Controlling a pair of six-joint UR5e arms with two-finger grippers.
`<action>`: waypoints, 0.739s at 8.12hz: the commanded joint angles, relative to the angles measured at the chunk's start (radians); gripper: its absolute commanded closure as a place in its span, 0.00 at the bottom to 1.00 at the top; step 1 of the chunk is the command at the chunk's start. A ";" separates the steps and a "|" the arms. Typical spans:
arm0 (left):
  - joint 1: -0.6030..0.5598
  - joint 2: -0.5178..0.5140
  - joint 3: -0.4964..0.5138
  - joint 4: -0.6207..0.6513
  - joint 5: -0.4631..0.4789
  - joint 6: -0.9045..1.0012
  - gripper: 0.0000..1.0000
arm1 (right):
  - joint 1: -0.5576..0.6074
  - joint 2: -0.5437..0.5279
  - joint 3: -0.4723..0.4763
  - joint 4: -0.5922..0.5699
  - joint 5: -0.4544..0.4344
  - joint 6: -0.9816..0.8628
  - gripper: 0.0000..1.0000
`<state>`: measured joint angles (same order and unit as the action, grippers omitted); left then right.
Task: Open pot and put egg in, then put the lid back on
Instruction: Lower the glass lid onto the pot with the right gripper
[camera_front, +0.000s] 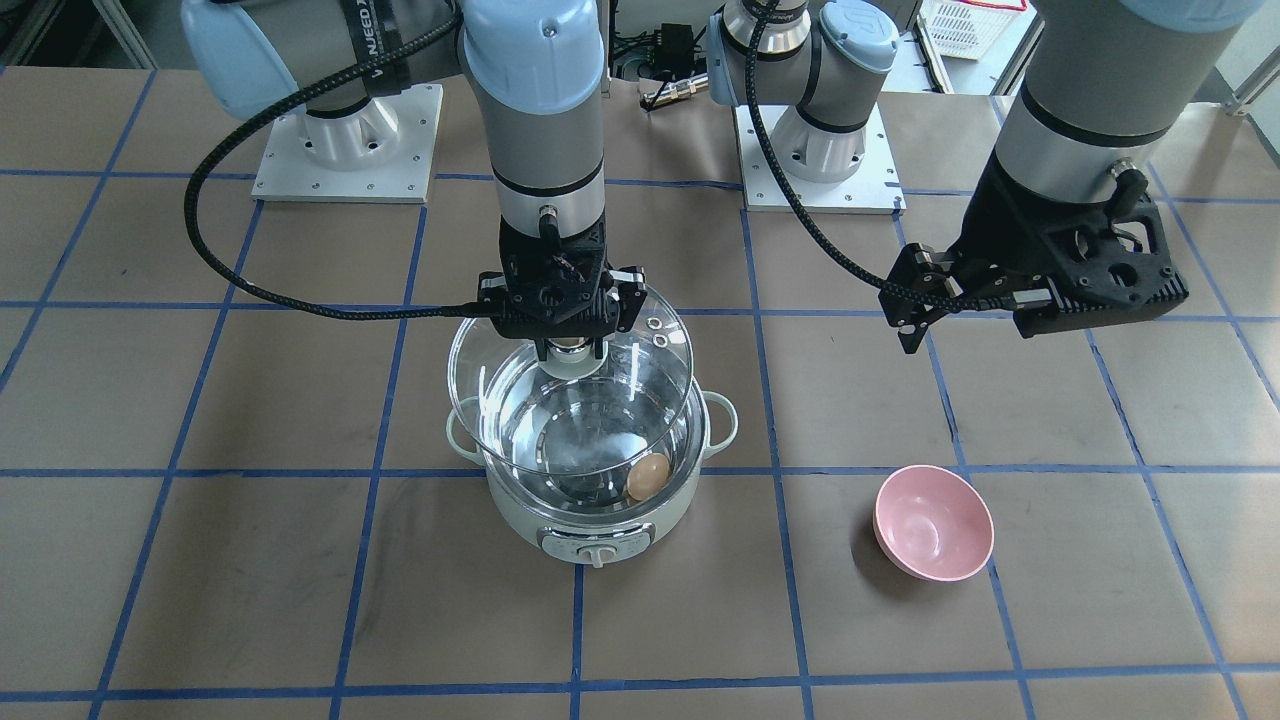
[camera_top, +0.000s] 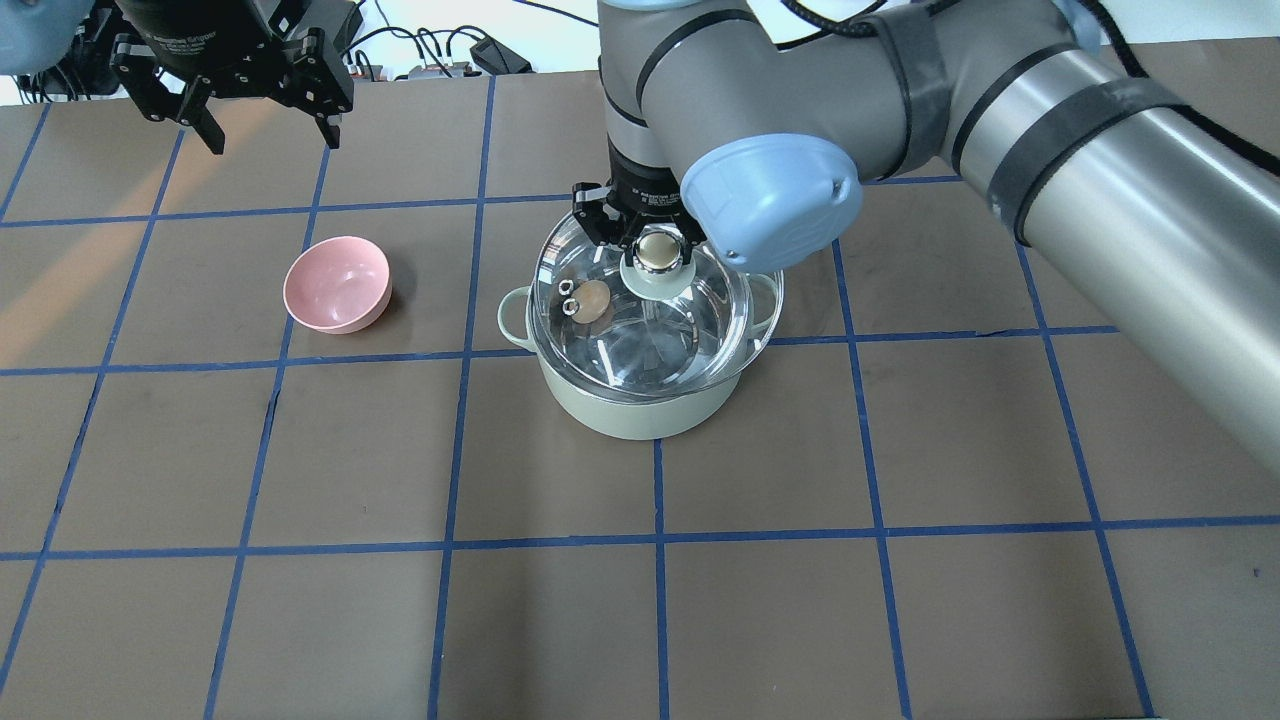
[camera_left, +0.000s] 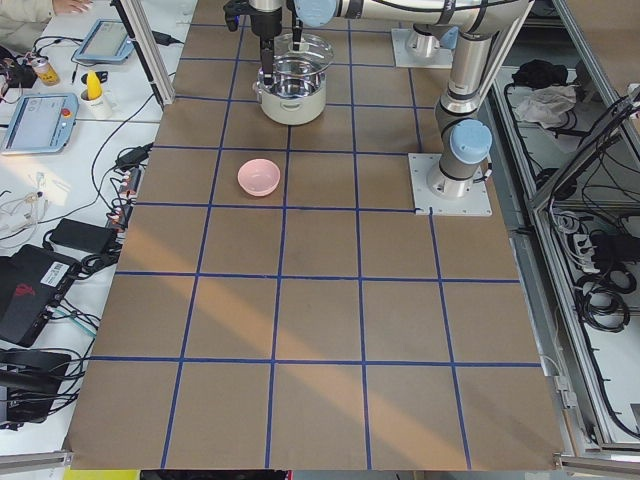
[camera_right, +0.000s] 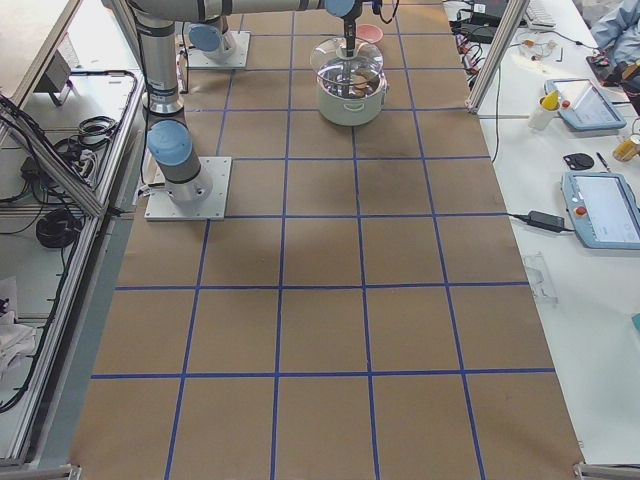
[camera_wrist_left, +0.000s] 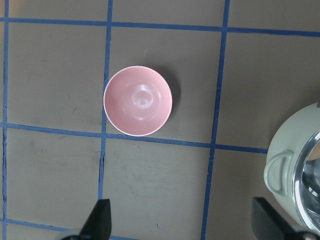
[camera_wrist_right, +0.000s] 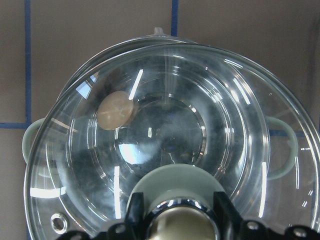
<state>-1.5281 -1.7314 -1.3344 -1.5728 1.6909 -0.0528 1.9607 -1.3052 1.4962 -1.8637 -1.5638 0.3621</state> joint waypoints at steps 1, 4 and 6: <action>0.005 -0.011 0.004 0.037 -0.011 -0.013 0.00 | 0.001 0.040 0.015 -0.086 0.002 -0.014 1.00; -0.006 -0.013 -0.005 0.039 -0.034 -0.025 0.00 | 0.003 0.053 0.024 -0.097 0.024 0.038 1.00; -0.007 -0.007 -0.006 0.037 -0.105 -0.025 0.00 | 0.004 0.055 0.027 -0.098 0.025 0.041 1.00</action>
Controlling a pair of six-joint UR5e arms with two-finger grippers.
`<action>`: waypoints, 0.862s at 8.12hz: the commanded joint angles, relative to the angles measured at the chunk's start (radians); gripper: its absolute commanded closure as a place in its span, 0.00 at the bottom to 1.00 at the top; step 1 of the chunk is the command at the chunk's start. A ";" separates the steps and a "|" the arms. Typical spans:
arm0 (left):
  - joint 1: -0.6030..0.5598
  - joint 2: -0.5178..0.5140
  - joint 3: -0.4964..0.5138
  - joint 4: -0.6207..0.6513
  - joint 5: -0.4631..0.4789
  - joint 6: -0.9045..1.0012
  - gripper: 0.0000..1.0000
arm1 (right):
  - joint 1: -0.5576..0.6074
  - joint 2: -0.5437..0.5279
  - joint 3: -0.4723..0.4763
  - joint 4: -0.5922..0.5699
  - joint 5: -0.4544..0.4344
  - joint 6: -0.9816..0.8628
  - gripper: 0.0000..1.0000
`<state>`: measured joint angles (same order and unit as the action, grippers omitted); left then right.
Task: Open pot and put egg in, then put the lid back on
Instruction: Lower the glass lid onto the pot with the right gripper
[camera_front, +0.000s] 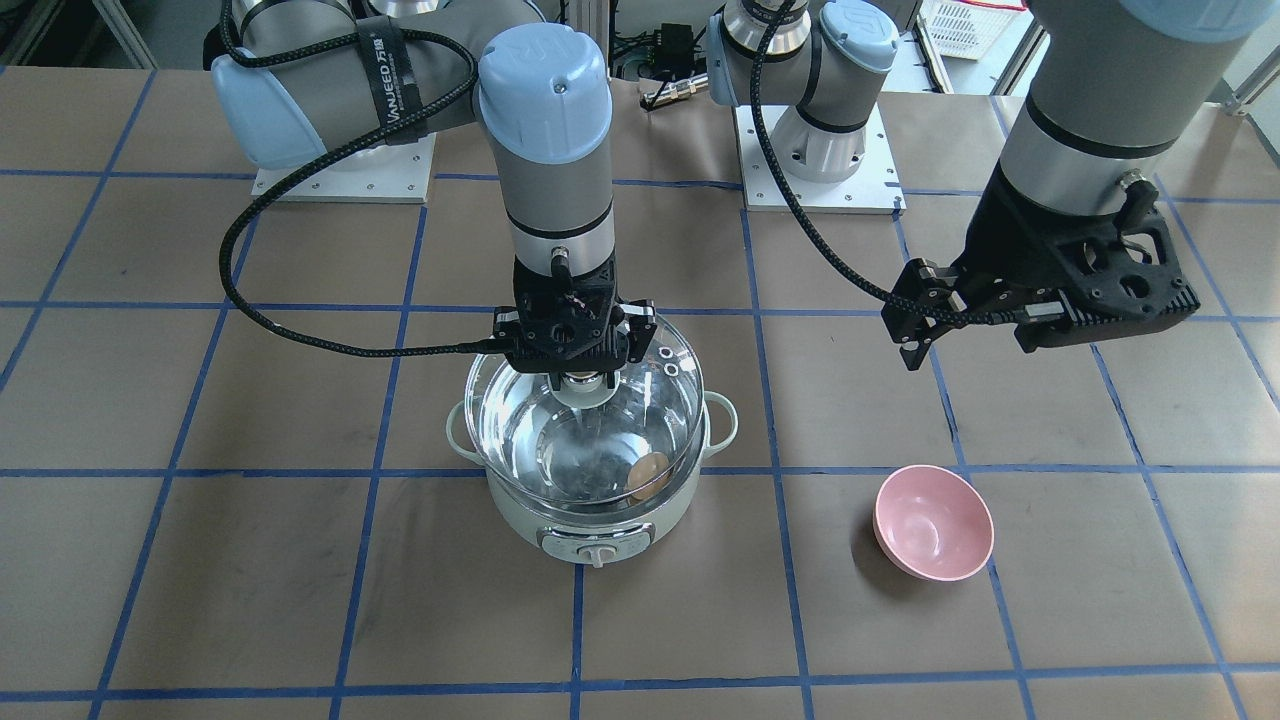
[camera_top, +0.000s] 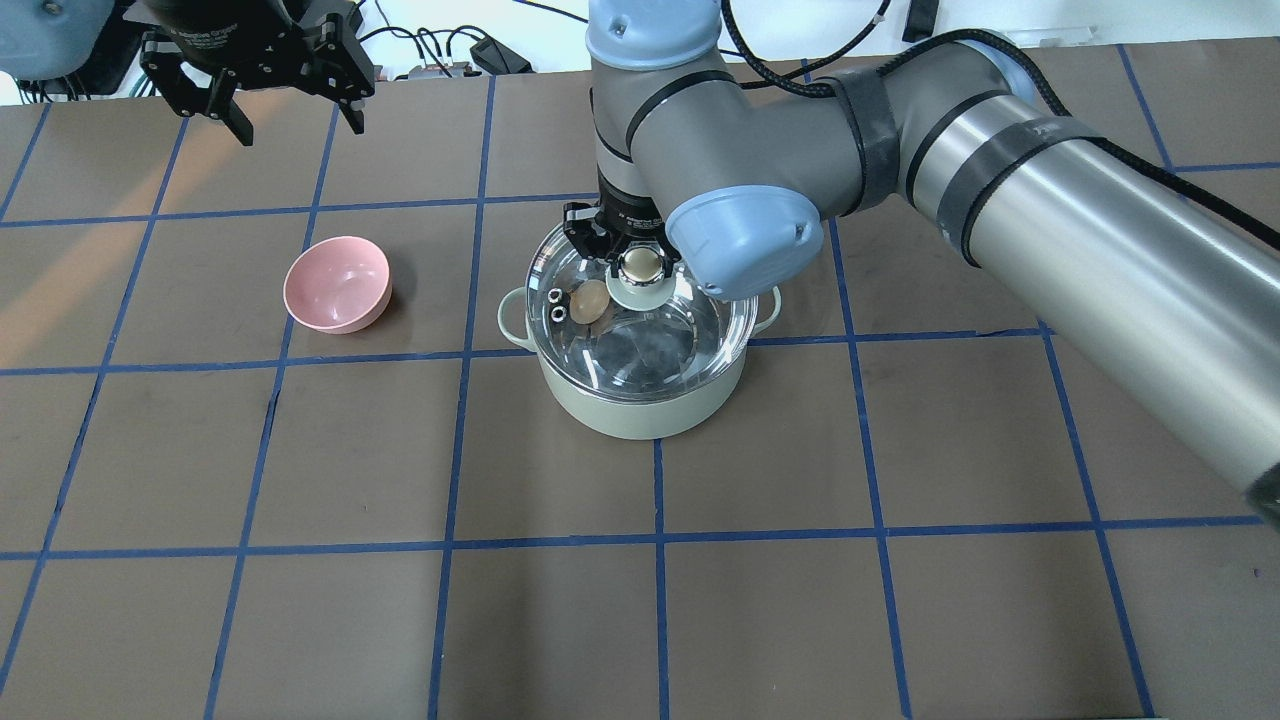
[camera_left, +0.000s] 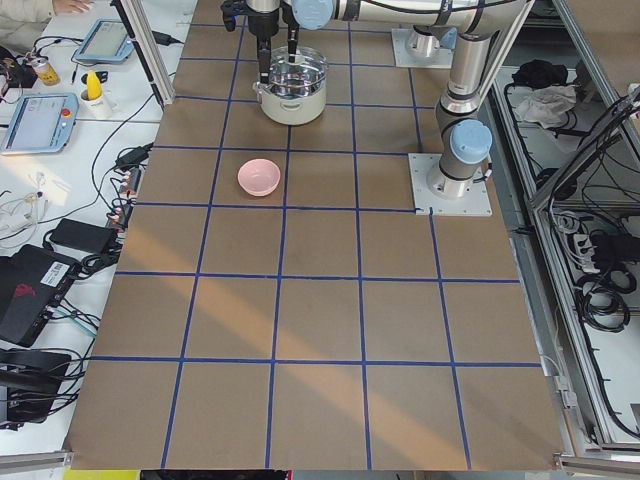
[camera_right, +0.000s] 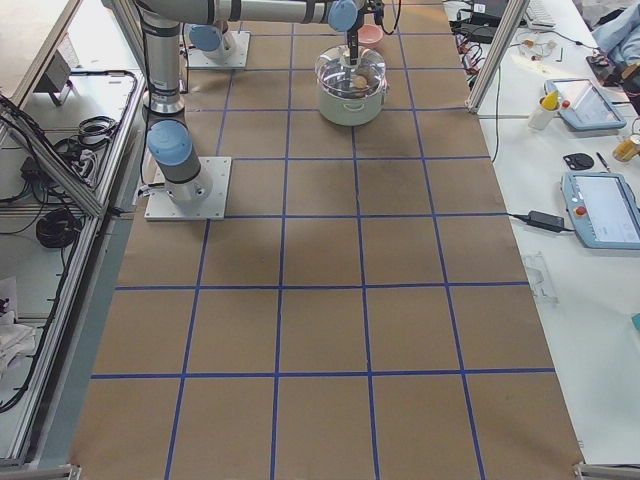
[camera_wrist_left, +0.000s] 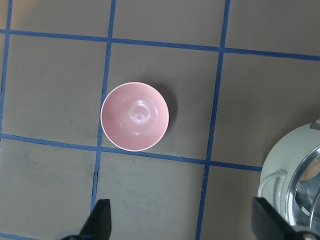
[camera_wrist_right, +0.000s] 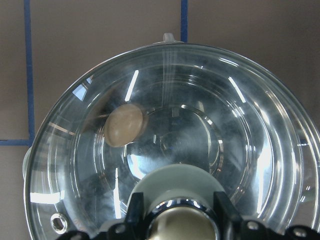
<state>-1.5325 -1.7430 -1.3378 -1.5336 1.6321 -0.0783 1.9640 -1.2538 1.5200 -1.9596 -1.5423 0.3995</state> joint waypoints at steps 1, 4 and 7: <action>-0.003 0.005 -0.001 0.000 -0.049 0.000 0.00 | 0.001 0.007 0.005 -0.002 0.014 0.005 1.00; -0.001 0.000 -0.001 0.009 -0.051 0.003 0.00 | 0.001 0.031 0.005 -0.009 0.051 0.022 1.00; -0.001 -0.004 0.000 0.009 -0.038 0.015 0.00 | 0.000 0.037 0.003 -0.010 0.039 0.015 1.00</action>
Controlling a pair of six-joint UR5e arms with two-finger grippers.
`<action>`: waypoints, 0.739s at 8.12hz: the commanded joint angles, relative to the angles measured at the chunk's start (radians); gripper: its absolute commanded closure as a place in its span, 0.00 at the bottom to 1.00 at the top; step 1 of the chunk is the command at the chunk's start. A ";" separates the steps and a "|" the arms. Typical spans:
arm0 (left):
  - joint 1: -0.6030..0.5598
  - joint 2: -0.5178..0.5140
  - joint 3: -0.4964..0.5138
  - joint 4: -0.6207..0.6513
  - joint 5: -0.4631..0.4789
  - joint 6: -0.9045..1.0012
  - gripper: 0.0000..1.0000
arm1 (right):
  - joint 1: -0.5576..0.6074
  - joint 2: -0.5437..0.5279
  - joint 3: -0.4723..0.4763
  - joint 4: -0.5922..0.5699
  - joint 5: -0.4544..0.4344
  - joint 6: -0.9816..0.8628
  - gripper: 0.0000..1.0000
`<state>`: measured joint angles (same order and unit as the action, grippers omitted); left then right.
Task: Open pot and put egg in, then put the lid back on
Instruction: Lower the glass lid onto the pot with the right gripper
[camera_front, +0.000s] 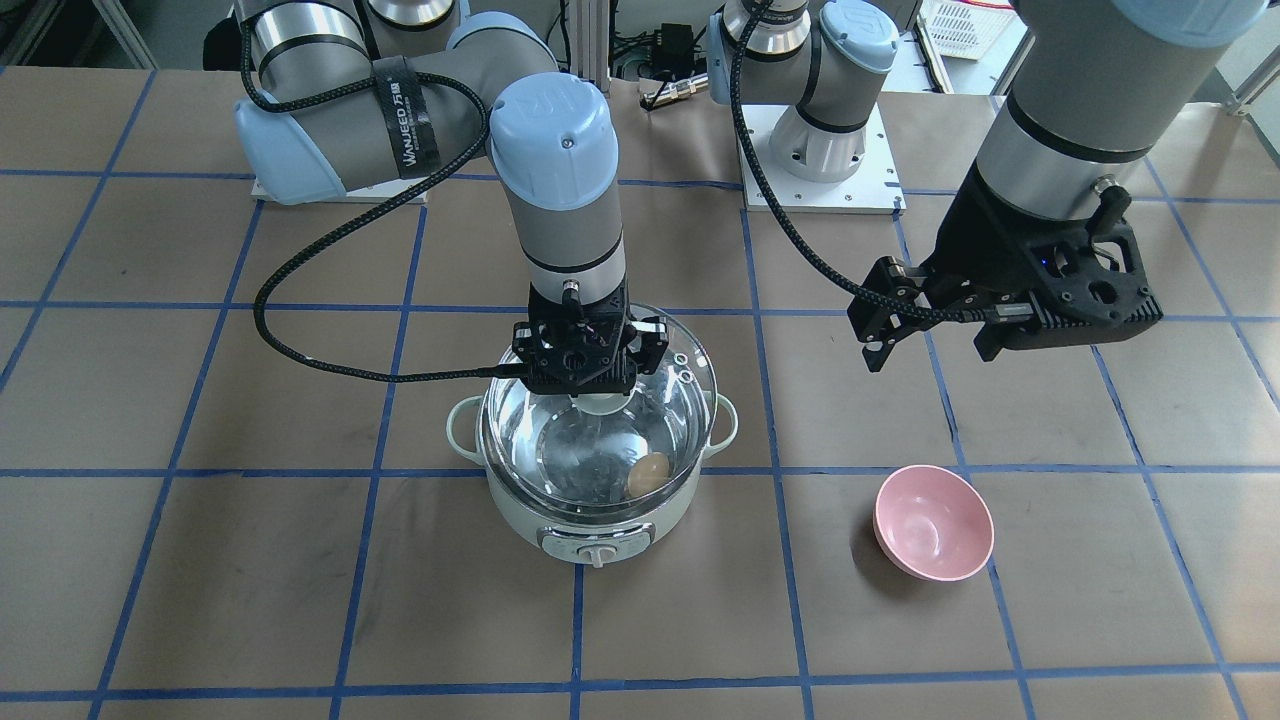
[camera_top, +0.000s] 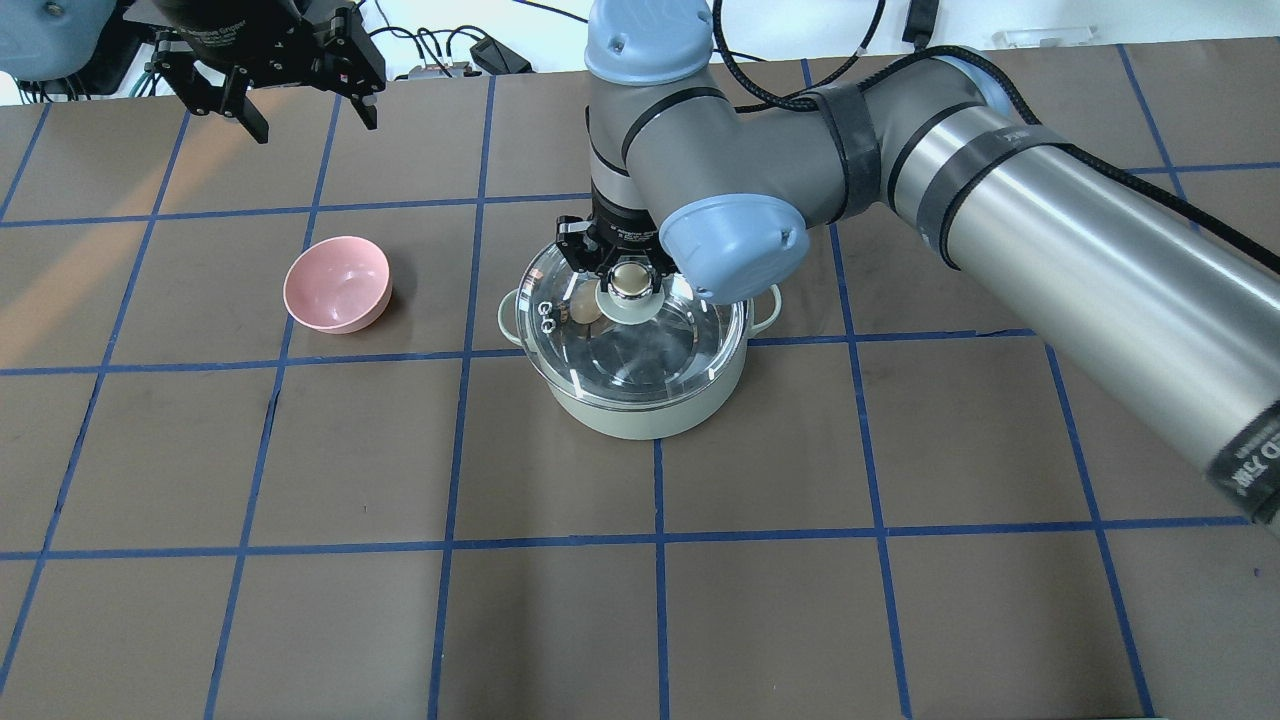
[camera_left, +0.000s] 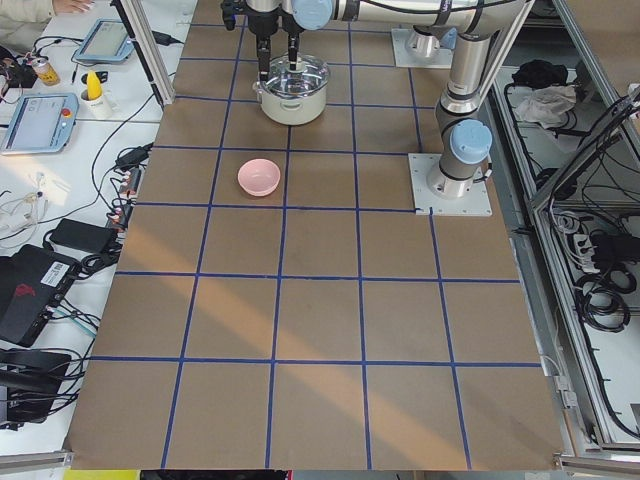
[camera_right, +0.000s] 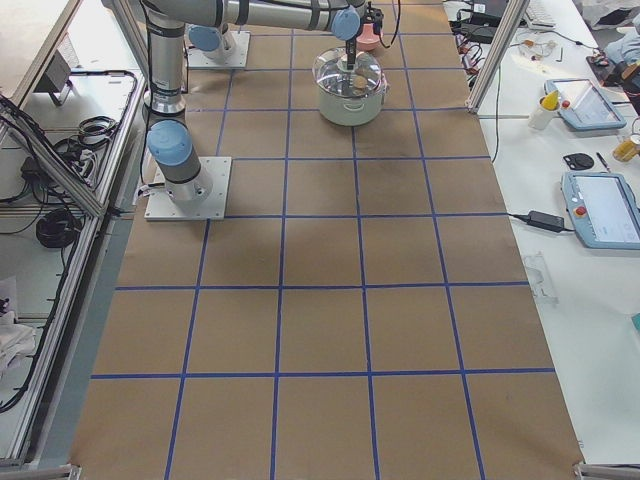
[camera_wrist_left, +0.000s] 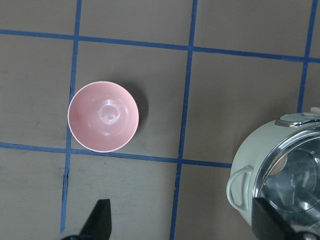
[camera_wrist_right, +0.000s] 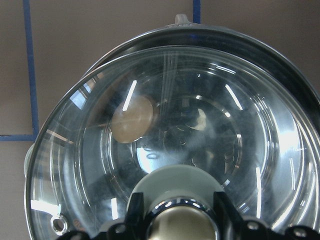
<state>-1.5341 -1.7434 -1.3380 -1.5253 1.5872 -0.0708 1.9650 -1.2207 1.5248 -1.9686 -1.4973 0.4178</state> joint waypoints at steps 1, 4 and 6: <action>0.002 -0.007 -0.003 -0.001 0.017 0.008 0.00 | -0.001 0.006 -0.005 -0.001 -0.008 -0.014 1.00; 0.002 -0.008 -0.001 0.004 0.056 0.000 0.00 | -0.001 0.006 -0.012 -0.004 -0.012 -0.008 1.00; 0.002 -0.011 -0.003 0.004 0.057 0.002 0.00 | -0.001 0.018 -0.012 -0.041 -0.012 -0.014 1.00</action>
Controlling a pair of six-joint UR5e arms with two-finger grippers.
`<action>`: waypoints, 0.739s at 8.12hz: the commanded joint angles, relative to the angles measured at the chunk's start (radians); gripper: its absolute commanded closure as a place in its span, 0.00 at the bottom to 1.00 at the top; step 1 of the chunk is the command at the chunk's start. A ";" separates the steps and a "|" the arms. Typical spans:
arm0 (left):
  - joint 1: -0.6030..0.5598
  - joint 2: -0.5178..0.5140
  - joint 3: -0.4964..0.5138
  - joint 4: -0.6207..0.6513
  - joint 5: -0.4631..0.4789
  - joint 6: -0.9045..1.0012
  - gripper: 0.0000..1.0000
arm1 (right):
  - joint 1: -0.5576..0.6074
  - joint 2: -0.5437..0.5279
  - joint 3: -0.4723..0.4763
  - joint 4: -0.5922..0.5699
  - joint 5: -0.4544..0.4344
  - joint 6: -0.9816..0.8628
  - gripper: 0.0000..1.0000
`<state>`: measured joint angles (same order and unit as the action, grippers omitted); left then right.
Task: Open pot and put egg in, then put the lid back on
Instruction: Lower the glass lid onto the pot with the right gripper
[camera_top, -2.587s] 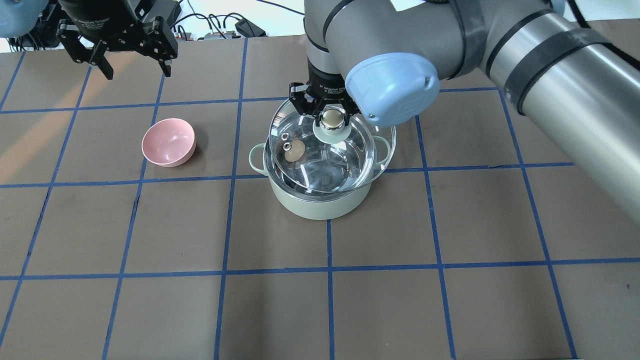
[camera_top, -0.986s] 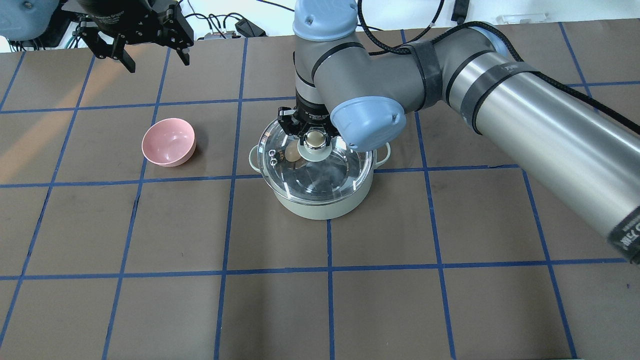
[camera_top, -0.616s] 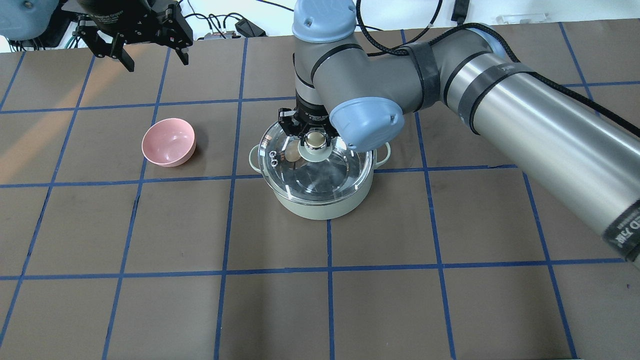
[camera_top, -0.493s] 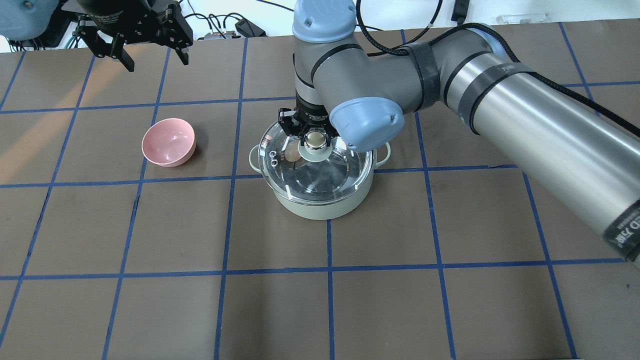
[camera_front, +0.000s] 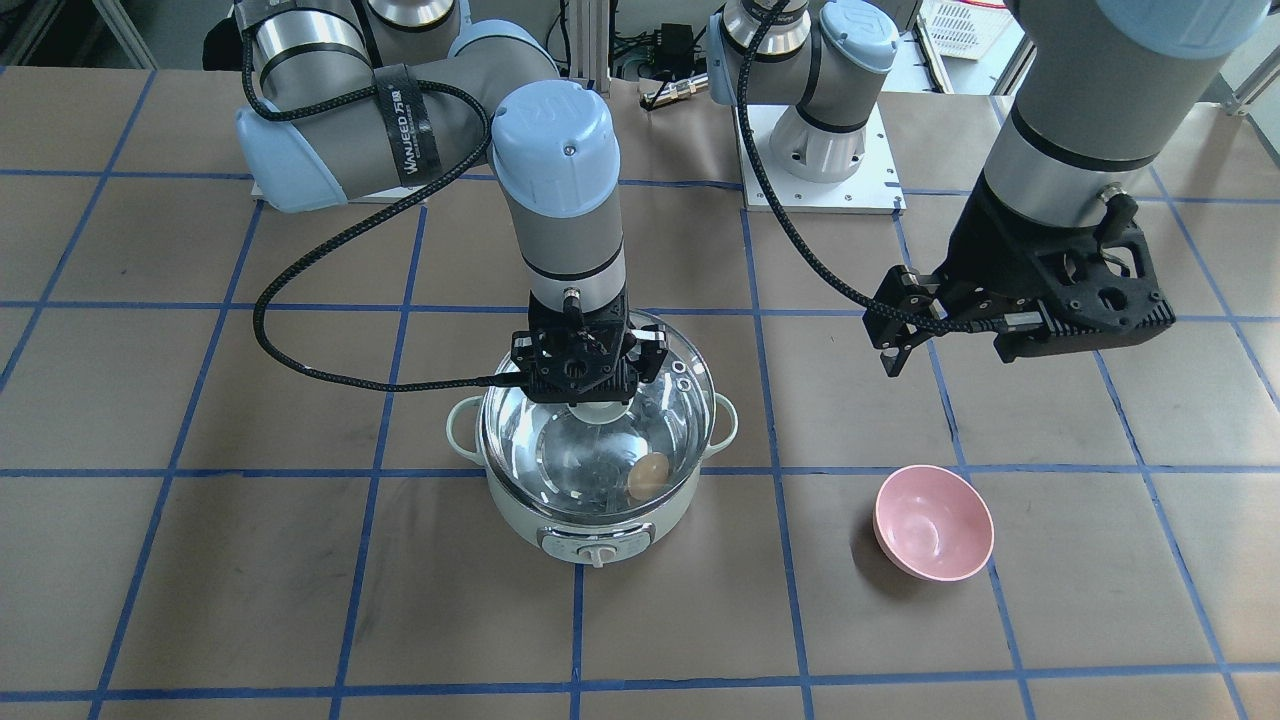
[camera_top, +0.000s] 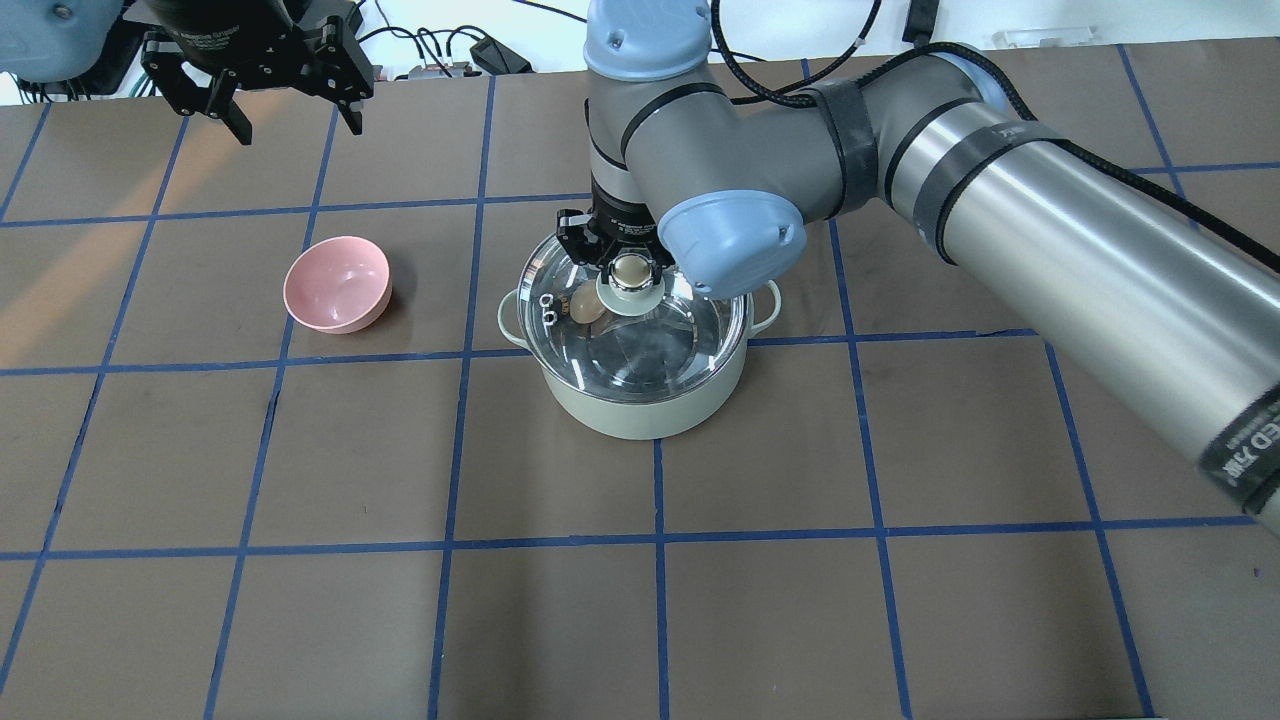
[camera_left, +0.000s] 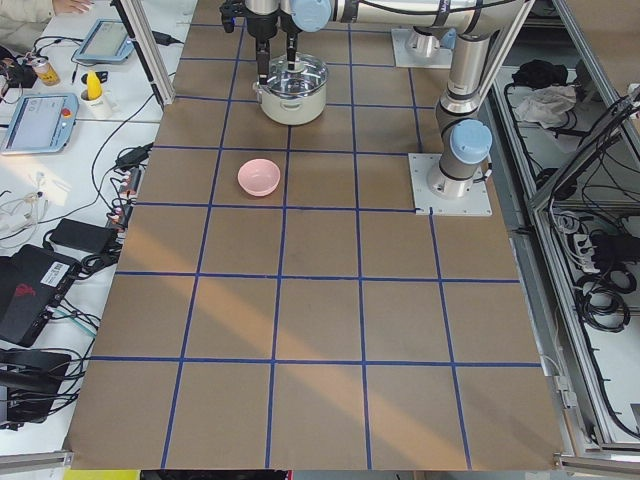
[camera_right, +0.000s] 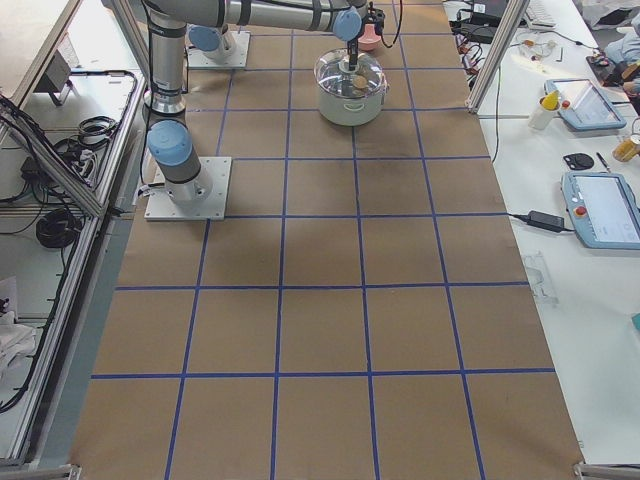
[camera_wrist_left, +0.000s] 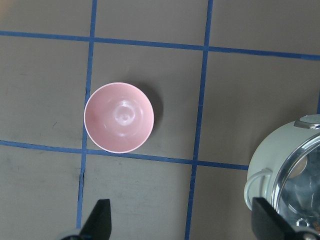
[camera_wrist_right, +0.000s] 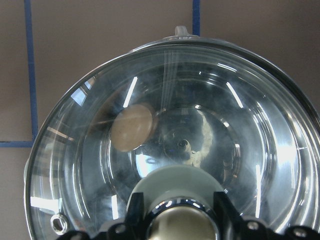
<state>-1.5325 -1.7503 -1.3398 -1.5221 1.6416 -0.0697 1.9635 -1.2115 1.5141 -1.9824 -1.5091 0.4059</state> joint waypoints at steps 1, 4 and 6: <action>0.000 -0.008 0.001 0.000 0.004 0.001 0.00 | 0.000 0.016 0.000 -0.027 -0.003 -0.004 1.00; 0.000 -0.029 0.005 0.002 0.041 0.004 0.00 | 0.000 0.018 0.000 -0.026 -0.039 -0.010 1.00; 0.000 -0.031 0.005 0.003 0.067 -0.002 0.00 | 0.000 0.018 0.000 -0.024 -0.057 -0.001 0.97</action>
<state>-1.5325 -1.7776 -1.3370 -1.5201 1.6893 -0.0658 1.9635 -1.1942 1.5140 -2.0077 -1.5515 0.3981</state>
